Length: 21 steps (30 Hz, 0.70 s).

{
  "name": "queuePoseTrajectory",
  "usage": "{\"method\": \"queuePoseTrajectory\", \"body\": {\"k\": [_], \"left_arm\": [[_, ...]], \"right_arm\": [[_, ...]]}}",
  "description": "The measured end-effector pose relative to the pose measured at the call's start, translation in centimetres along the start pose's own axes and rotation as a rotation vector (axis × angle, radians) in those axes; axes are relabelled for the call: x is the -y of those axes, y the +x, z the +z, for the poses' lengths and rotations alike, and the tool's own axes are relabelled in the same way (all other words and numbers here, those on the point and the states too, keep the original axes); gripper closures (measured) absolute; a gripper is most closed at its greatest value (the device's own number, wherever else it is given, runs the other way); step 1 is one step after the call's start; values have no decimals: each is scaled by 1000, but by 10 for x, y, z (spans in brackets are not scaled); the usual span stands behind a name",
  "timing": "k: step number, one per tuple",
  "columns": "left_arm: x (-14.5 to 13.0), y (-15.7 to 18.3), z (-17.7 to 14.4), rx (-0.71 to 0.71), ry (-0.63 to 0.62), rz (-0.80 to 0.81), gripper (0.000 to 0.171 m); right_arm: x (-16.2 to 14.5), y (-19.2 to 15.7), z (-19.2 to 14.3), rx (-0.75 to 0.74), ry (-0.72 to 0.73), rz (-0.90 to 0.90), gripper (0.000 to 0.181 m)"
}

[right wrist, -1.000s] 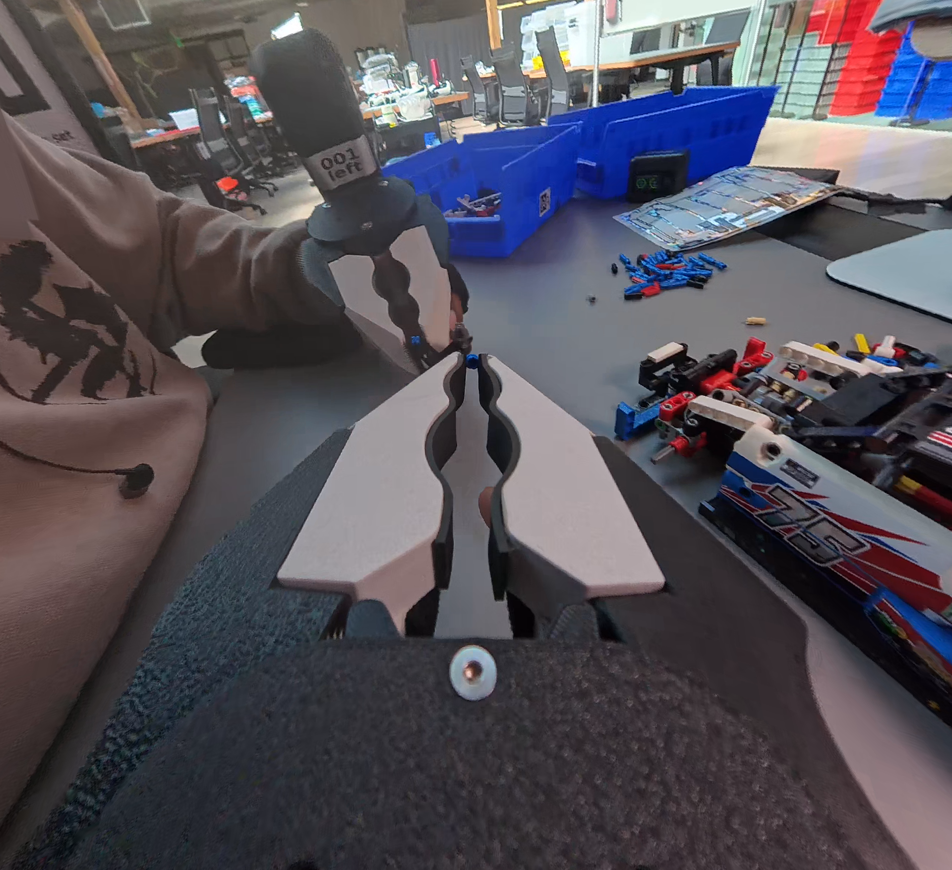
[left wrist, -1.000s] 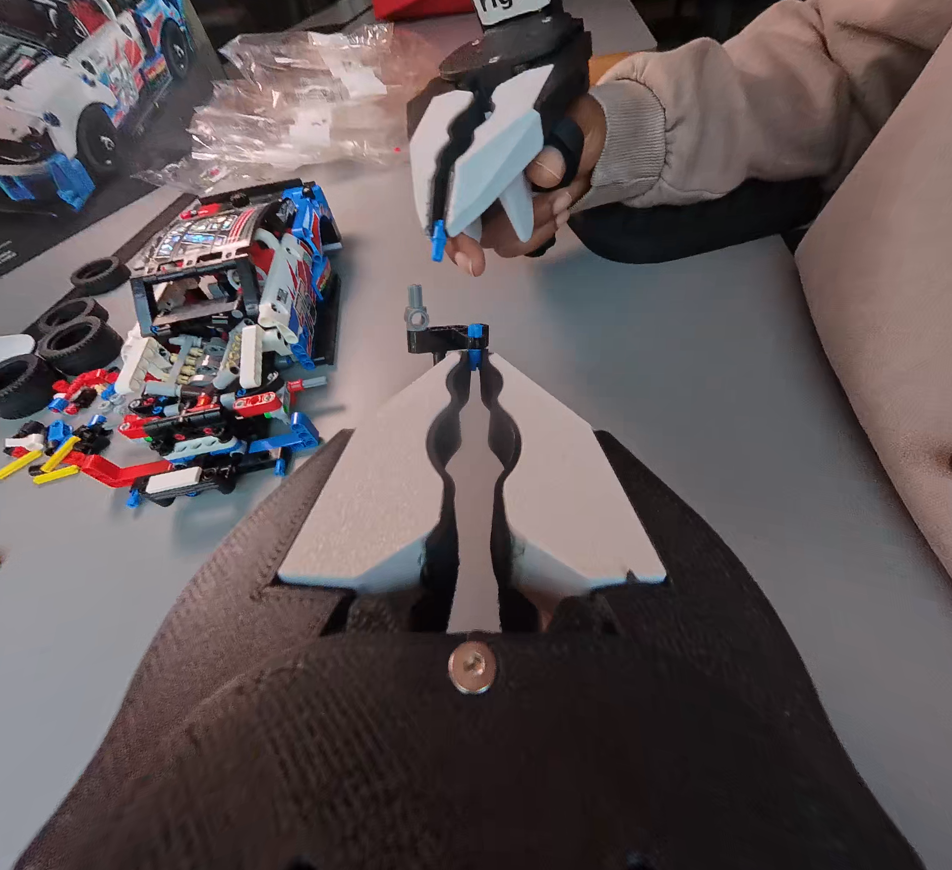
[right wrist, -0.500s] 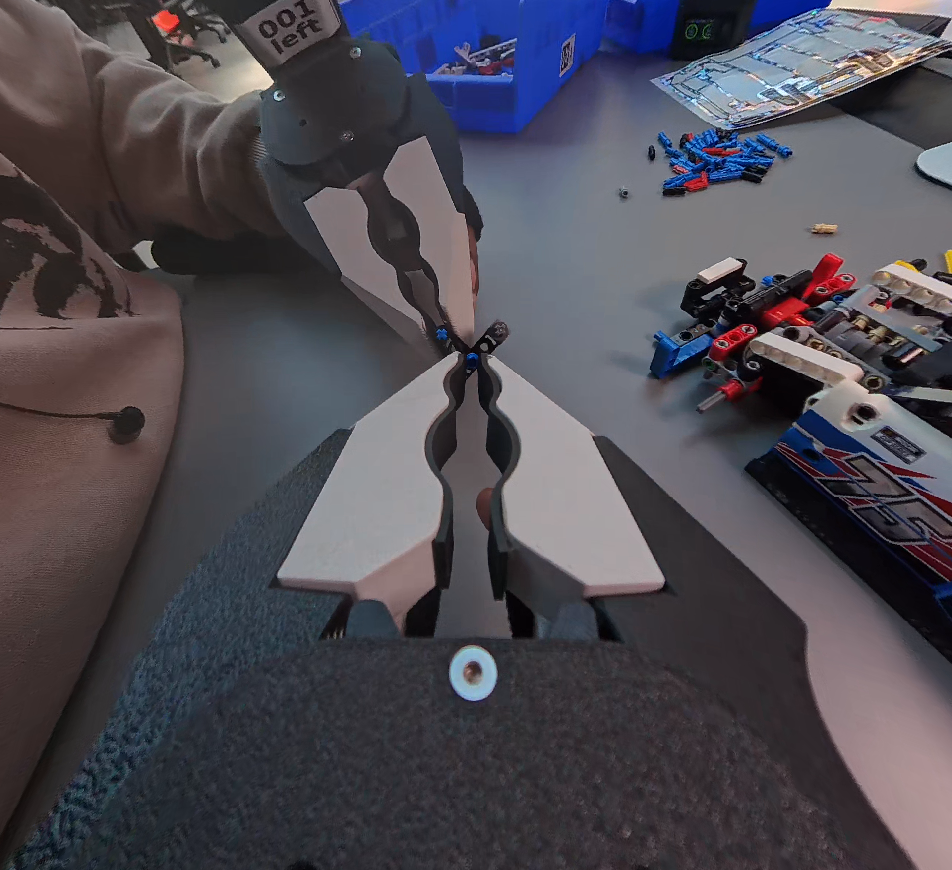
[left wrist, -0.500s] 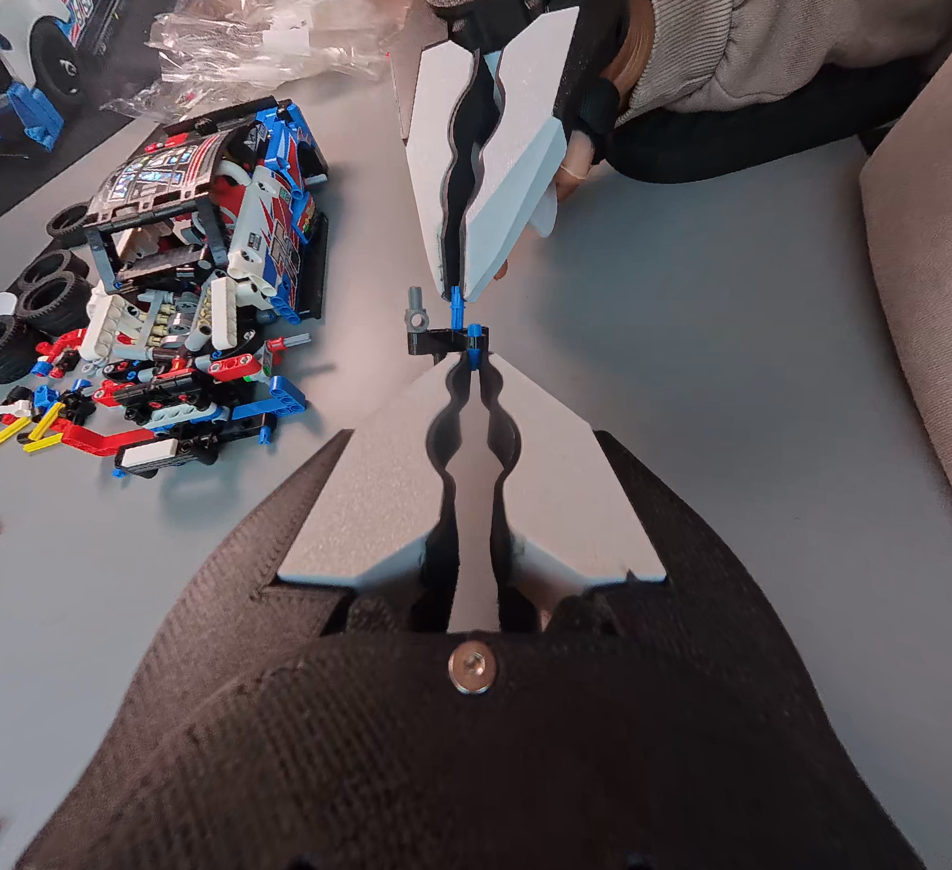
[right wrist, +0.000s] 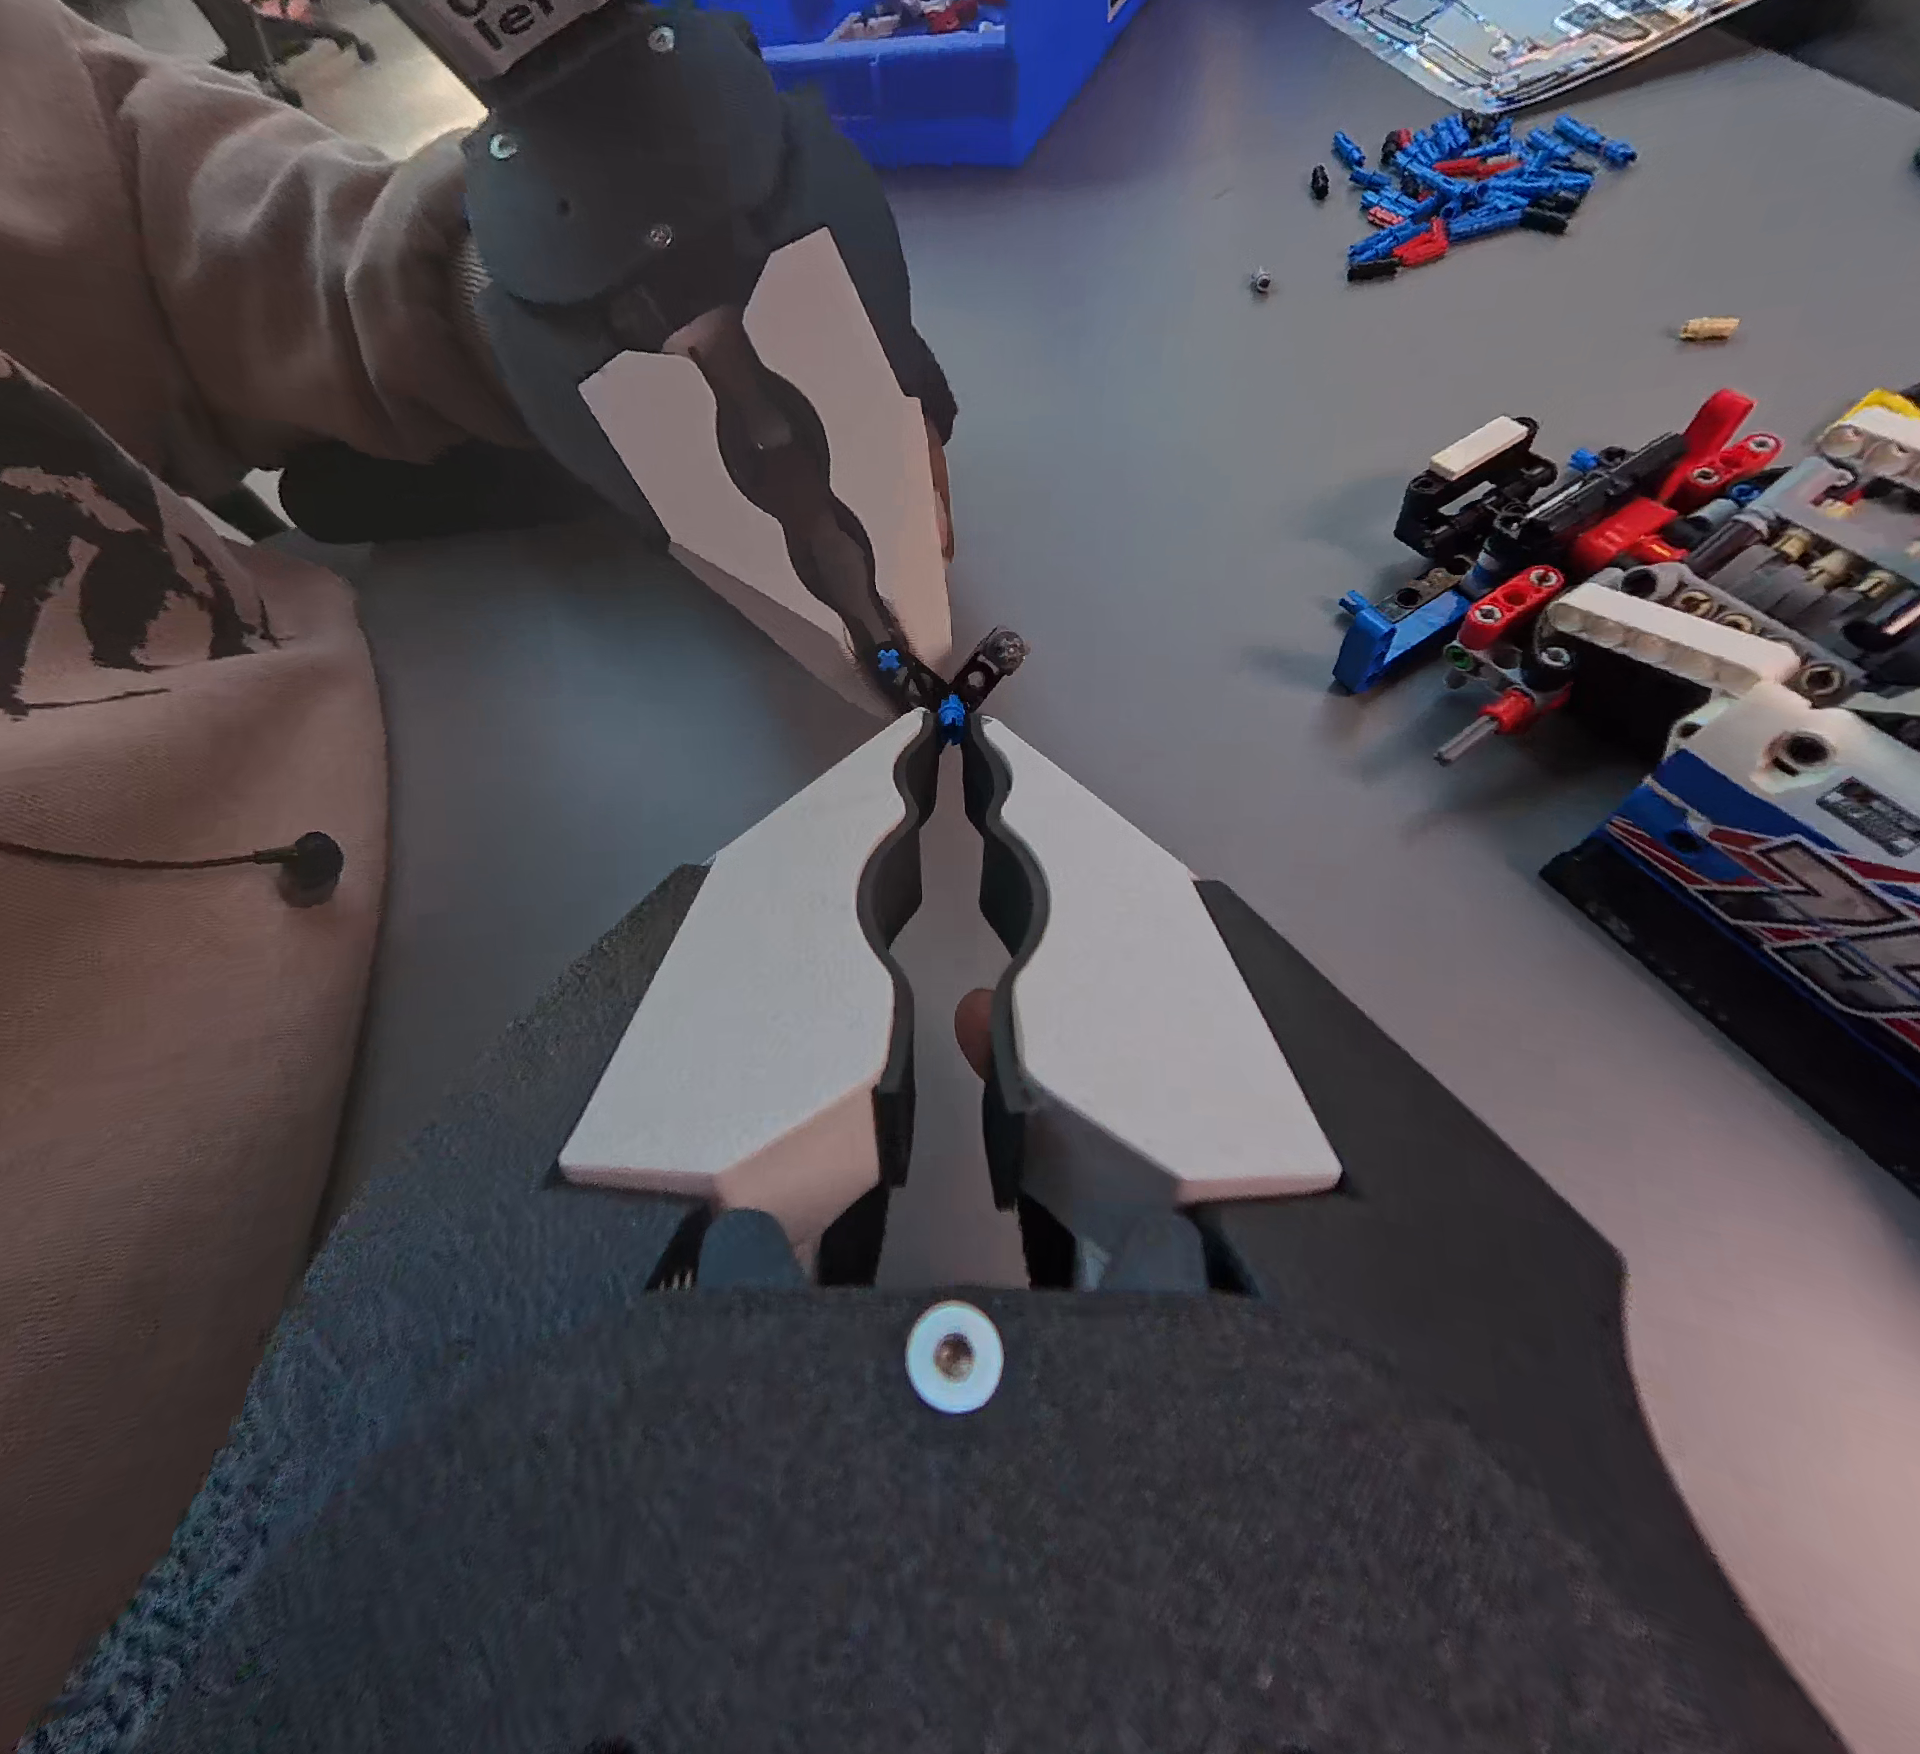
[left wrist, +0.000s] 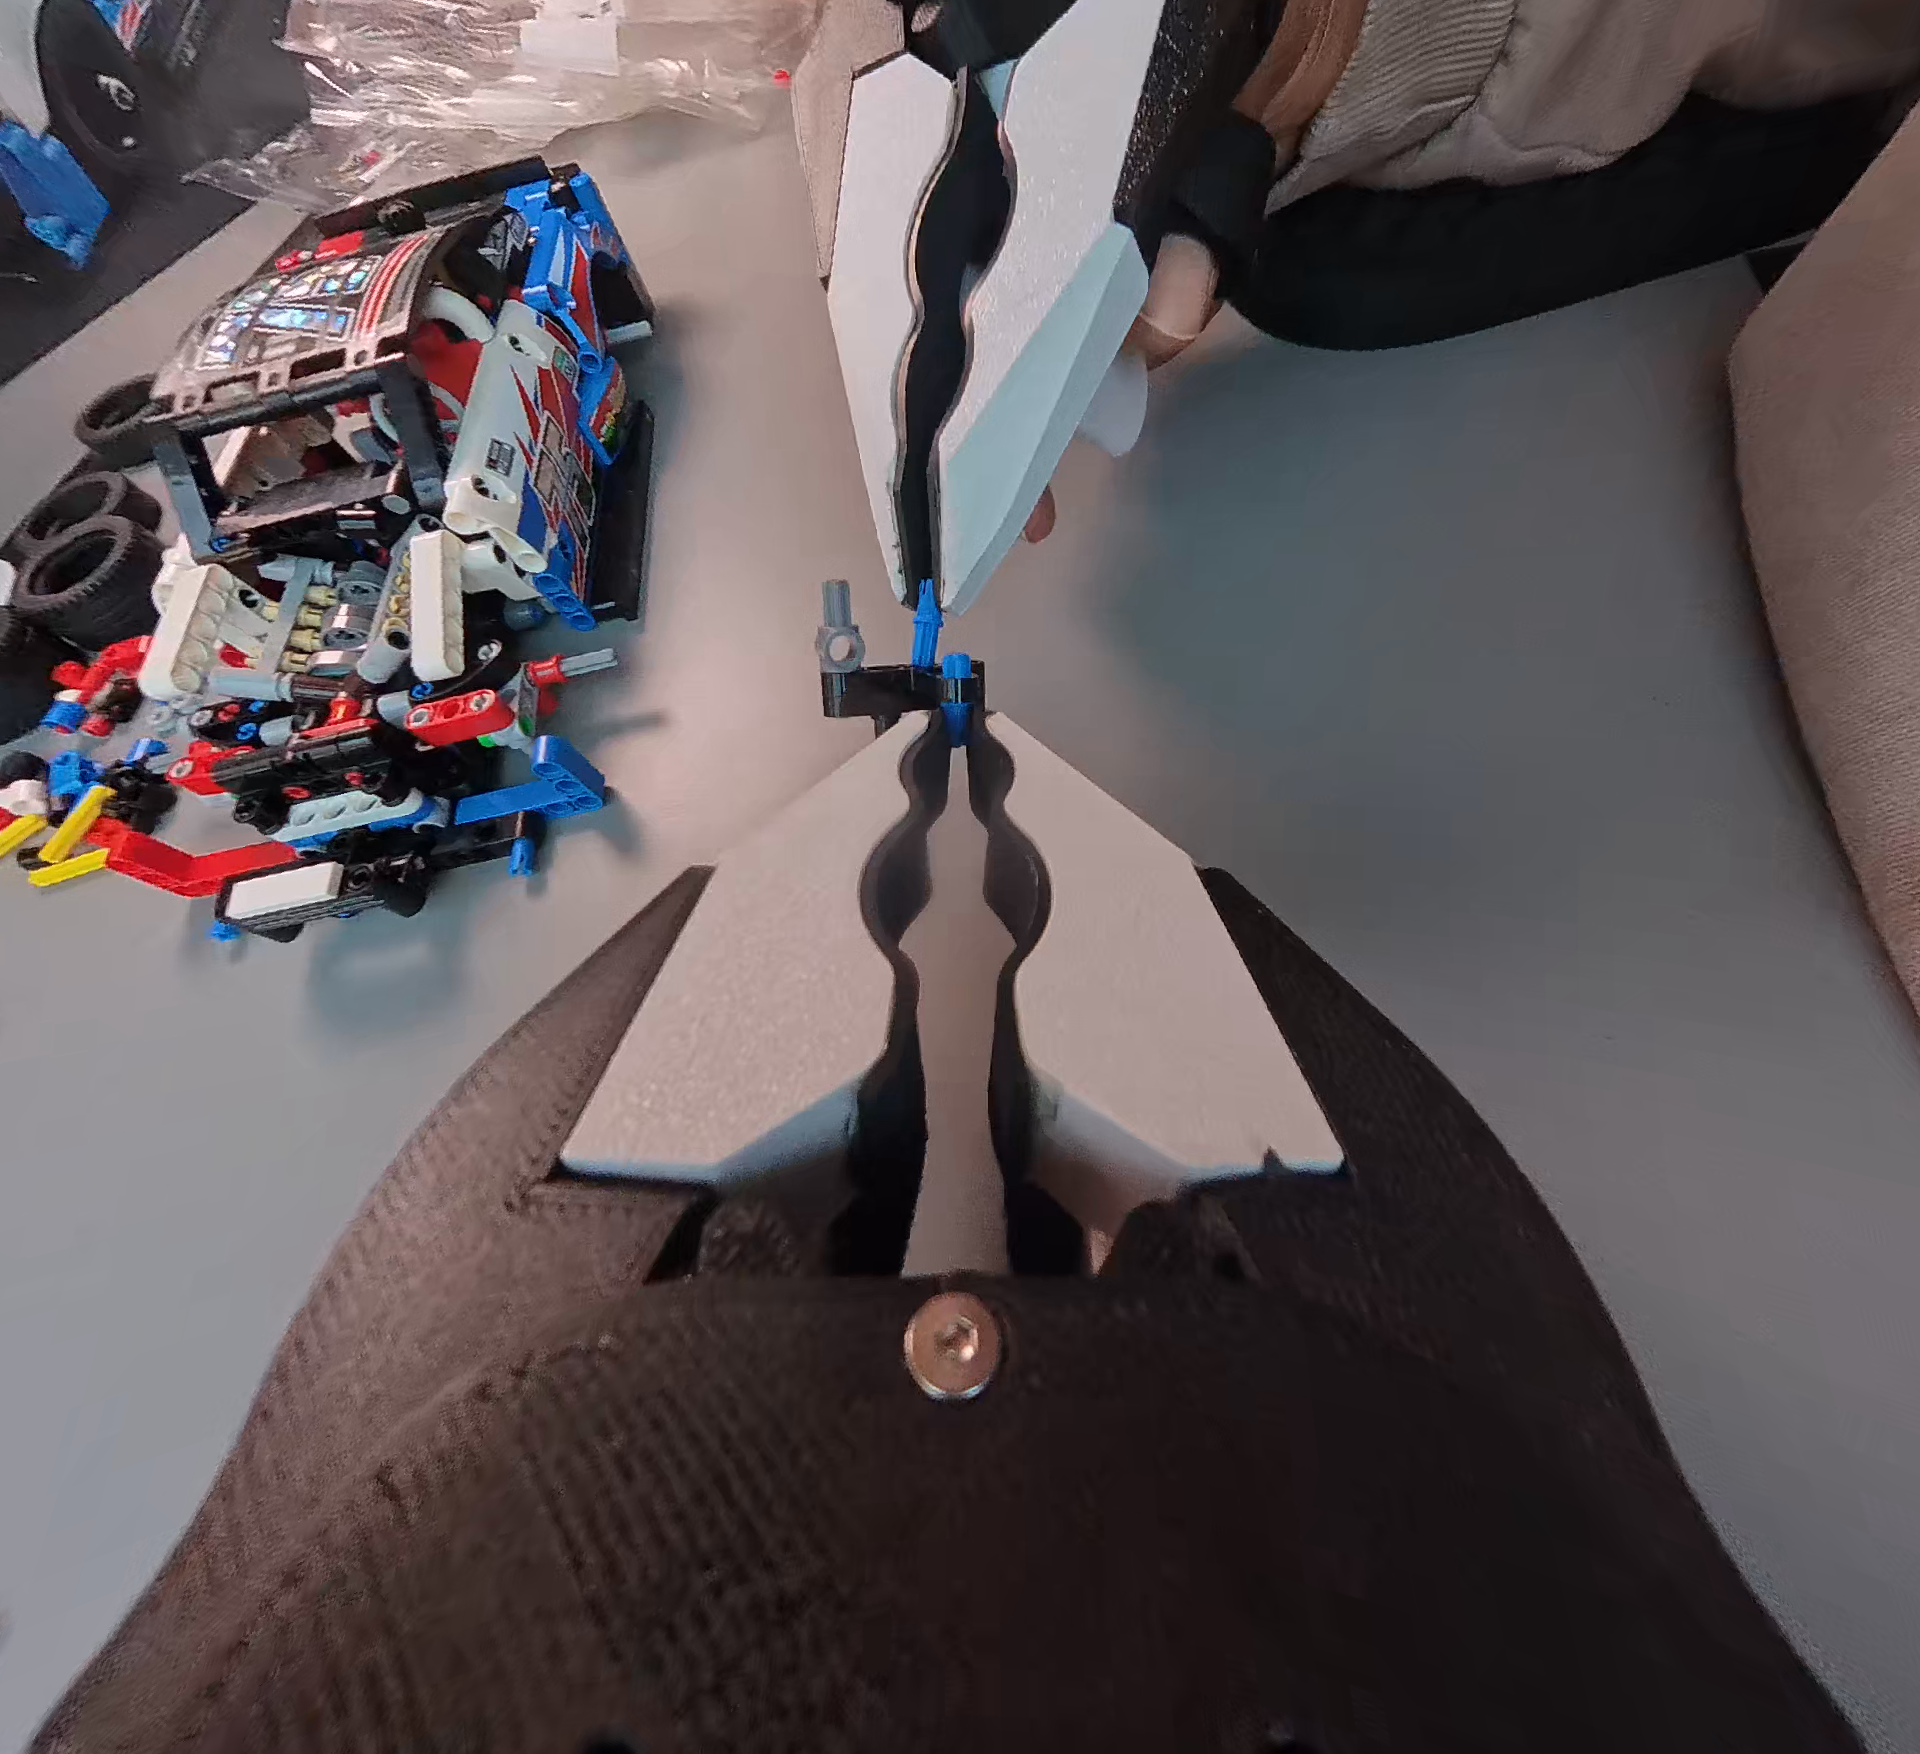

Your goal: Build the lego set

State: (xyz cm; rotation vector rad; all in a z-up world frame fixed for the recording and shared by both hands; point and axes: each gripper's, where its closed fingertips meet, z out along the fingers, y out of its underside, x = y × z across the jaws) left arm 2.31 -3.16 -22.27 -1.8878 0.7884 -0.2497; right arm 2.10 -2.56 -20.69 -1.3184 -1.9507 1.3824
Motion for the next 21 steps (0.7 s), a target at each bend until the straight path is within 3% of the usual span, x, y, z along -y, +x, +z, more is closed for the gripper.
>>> {"method": "queuePoseTrajectory", "body": {"k": [9,15,18,21], "left_arm": [[-10,-3,5,140,-122,248,170],[-16,2,5,143,-167,372,170],[-16,18,12,91,-160,373,170],[-15,11,12,103,-150,304,170]], "right_arm": [[-11,5,5,-37,-71,104,180],[-12,3,8,-27,-67,106,180],[-11,-4,12,-6,-71,107,180],[-13,2,11,-48,-113,81,180]]}}
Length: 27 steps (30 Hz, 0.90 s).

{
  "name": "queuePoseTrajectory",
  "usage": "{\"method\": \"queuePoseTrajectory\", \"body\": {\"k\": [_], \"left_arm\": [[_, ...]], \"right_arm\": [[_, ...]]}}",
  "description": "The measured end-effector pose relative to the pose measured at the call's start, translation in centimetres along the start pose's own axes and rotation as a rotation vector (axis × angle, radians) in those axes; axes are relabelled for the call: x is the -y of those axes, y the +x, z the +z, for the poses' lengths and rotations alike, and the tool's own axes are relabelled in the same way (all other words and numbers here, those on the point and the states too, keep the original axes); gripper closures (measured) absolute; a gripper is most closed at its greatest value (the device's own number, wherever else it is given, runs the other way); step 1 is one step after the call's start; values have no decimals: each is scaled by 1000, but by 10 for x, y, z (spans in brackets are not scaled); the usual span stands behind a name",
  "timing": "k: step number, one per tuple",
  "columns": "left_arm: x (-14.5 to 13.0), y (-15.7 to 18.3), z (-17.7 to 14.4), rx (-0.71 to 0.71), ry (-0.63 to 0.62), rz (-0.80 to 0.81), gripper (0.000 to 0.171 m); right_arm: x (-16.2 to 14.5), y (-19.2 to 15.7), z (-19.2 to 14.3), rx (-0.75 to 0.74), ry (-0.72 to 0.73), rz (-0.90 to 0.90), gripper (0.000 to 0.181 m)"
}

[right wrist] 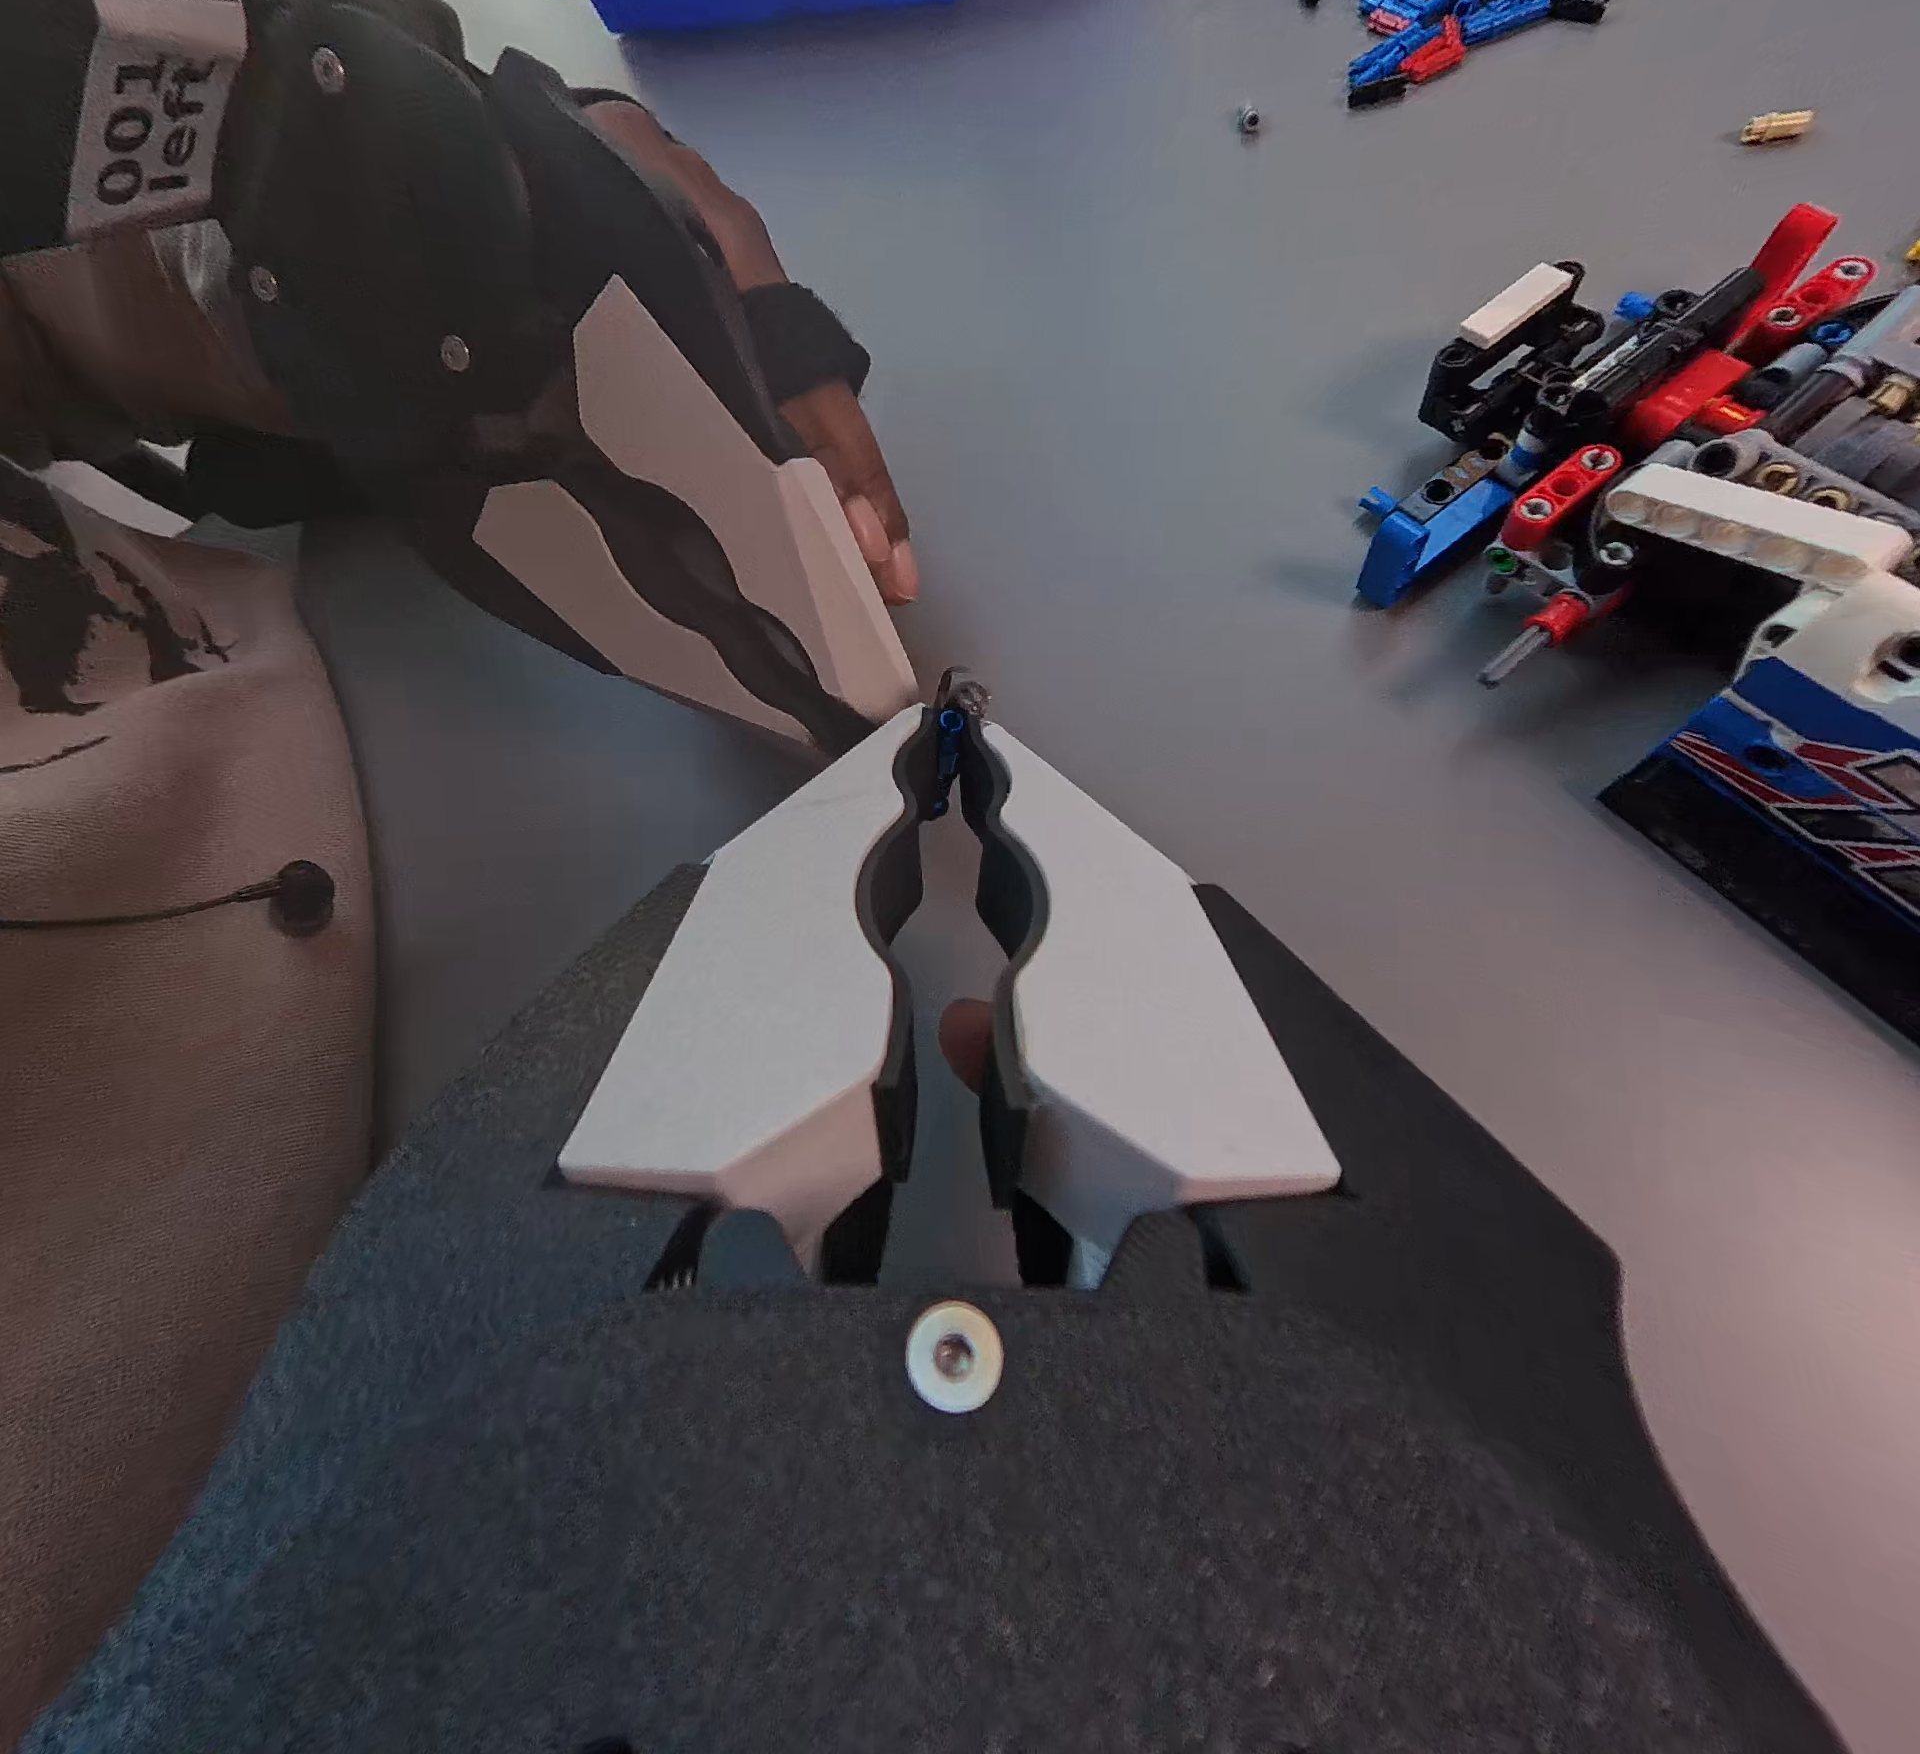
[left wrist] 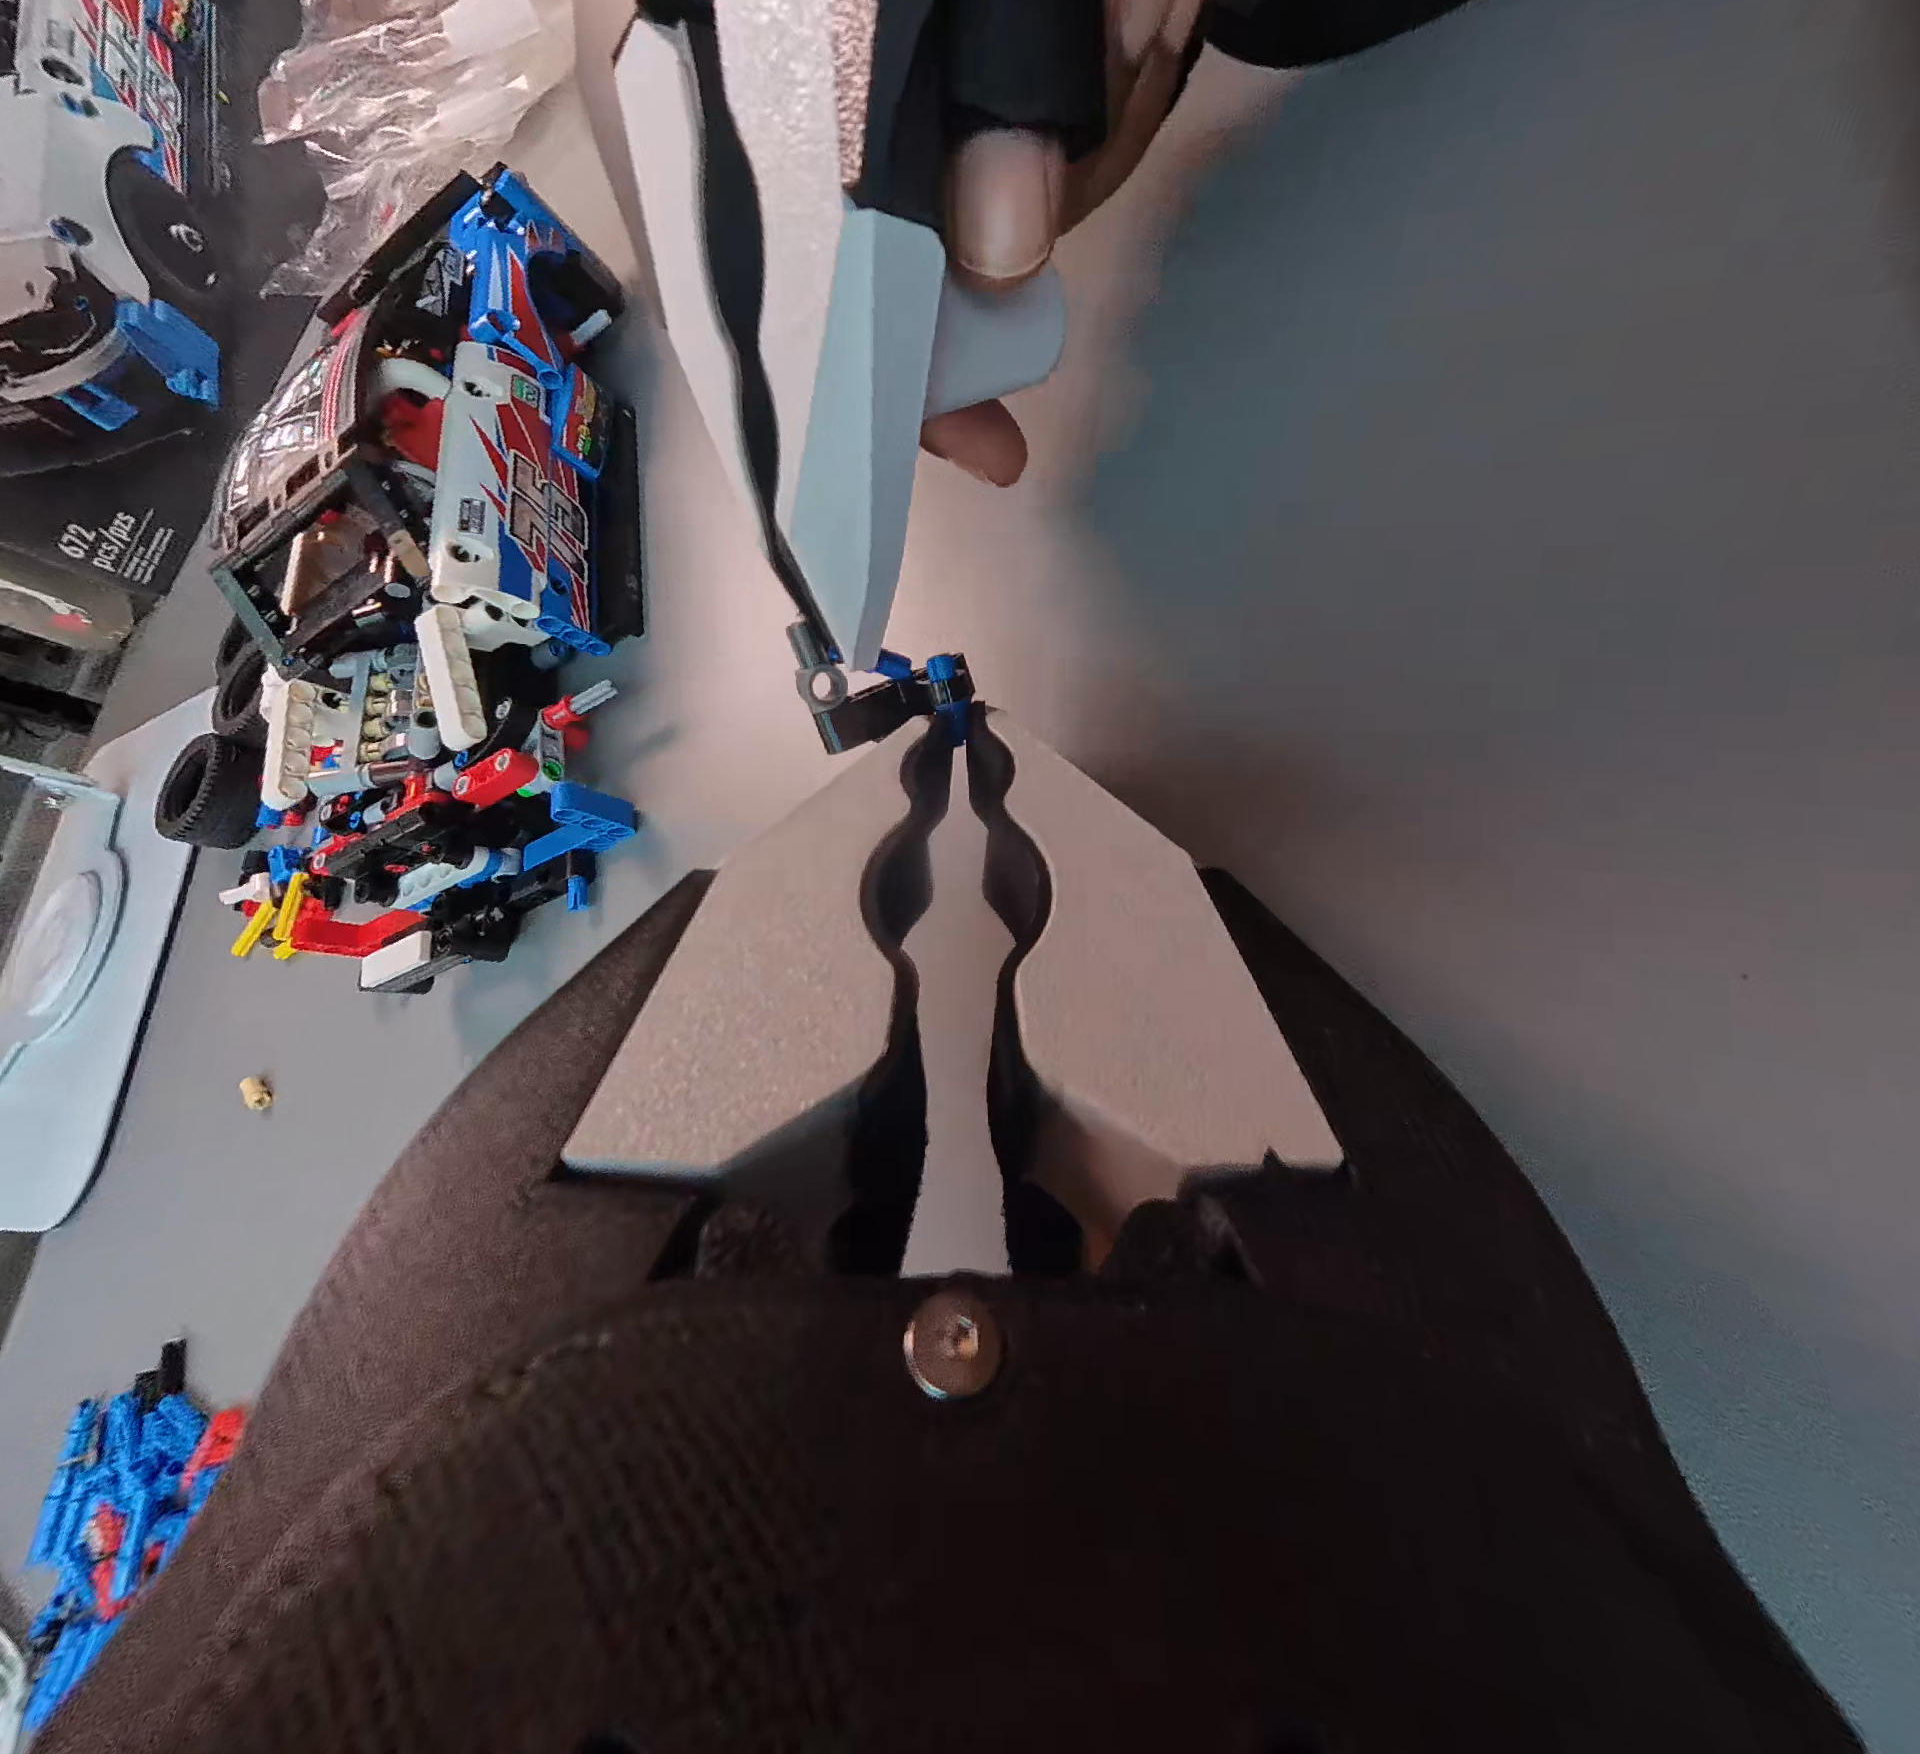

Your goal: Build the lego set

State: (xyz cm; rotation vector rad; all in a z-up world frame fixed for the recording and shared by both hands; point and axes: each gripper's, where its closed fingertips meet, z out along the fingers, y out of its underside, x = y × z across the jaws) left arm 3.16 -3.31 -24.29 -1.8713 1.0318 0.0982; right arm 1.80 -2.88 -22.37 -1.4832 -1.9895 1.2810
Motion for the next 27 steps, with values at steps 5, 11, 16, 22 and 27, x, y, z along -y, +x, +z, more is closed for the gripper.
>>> {"method": "queuePoseTrajectory", "body": {"k": [5,11,16,22,27], "left_arm": [[11,-13,-5,-2,84,-167,170],[24,-30,-15,-23,208,-437,170],[29,-40,-23,-35,284,-573,170],[28,-35,-24,-29,274,-533,170],[23,-33,-22,-7,233,-499,171]], "right_arm": [[12,3,-13,33,97,43,180],[32,6,-21,79,260,130,180],[47,9,-24,87,381,183,180],[44,6,-22,136,350,205,180],[38,5,-19,127,317,190,180]]}}
